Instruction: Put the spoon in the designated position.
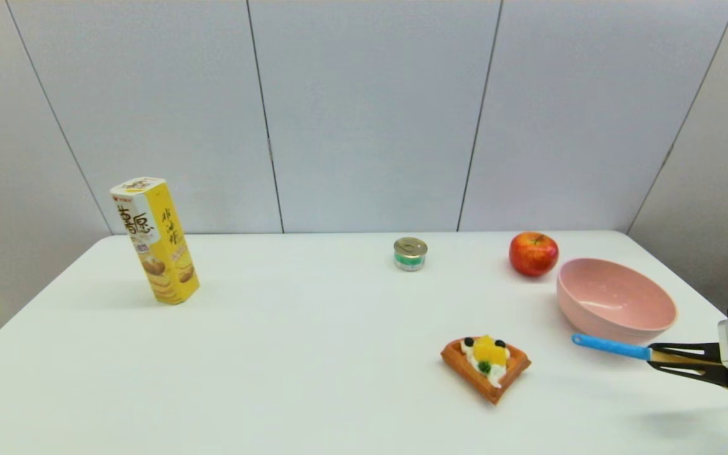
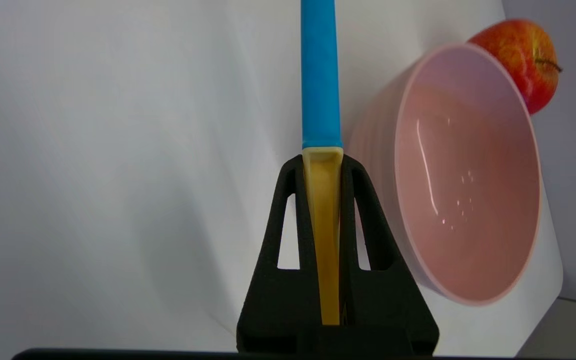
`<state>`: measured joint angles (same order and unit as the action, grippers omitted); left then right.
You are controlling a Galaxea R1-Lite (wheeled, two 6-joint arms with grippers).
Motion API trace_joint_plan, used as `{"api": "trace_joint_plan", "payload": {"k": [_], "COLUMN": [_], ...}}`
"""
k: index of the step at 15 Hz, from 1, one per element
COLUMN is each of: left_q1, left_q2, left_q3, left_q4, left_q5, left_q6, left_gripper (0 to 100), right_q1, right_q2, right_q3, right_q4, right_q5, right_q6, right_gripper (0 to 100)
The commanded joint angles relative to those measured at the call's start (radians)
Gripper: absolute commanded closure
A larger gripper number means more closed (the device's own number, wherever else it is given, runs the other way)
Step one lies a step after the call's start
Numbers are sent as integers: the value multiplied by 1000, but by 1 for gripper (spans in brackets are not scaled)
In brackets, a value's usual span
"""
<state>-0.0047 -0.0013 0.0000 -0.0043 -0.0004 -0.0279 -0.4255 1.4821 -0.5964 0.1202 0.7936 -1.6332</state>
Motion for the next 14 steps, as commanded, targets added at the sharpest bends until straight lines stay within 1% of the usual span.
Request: {"api": "trace_joint_plan", "payload": {"k": [1,2,3,5,9,10,14], "left_q1": [0,0,0,0,0,0,0], "left_q2": [1,1,1,1,1,1,1], "left_q3": [2,2,2,2,2,2,2], "left_q4": [1,1,1,-2,-2,1,-2], "left_q5": [0,0,0,0,0,0,0], "left_q6": [-1,-1,0,0,-1,0,0], "left_gripper": [0,0,0,0,0,0,0], "right_q1": [-53,-53,-55,-70,-96,-98,-105], "right_q2": [76,95,107,115,132,136,150], "right_q3": [-31,-39,-48,-56,-52,-57,-80], "right_q4": [9,18,36,82,165,177,182], "right_q5": [29,52,59,65,70,68,70], "right_q6": [-68,-89,-111,-142,-235,-246,-244], "right_gripper": [100,100,100,100,100,100,100]}}
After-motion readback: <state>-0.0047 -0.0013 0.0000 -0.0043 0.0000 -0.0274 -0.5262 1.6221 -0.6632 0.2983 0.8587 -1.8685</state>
